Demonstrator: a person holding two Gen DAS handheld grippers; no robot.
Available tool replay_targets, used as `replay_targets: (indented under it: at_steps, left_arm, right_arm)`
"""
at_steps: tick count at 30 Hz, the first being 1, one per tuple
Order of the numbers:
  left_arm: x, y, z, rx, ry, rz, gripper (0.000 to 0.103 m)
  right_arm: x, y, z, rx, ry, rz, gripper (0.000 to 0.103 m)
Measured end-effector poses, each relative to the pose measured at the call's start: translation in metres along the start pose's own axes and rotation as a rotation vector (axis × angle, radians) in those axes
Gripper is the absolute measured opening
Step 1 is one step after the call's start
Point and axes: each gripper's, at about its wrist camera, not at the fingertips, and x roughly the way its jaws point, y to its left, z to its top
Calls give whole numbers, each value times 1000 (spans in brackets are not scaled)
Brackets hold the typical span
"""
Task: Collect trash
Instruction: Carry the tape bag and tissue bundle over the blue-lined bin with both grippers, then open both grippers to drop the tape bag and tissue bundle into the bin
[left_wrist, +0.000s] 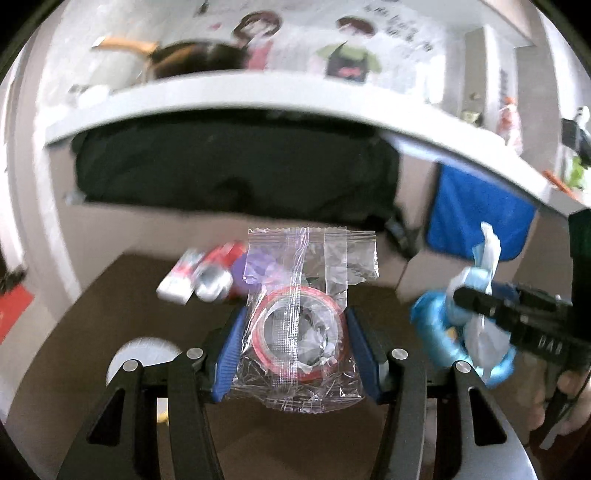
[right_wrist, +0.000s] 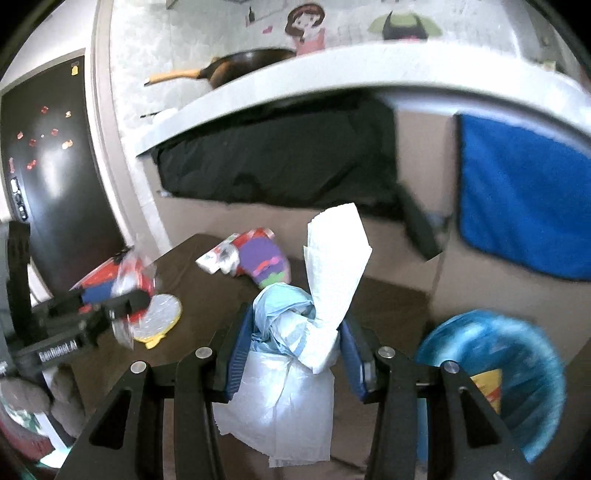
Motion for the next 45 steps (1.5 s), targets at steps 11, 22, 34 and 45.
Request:
replay_targets:
  at_steps: [11, 22, 34, 45]
  left_arm:
    - [53, -112, 34, 83, -62, -205, 55]
    - [131, -205, 19, 142, 59, -344, 55]
    - [194, -241, -14, 152, 218, -373, 55]
    - [214, -235, -12, 94, 275, -495, 75]
  right_arm:
    - [-73, -76, 13, 21, -104, -208, 42]
    - [-76, -173, -24, 147, -77, -337, 42]
    - [-40, -231, -63, 275, -12, -325, 42]
    - [-37, -249, -76, 351, -37, -304, 67]
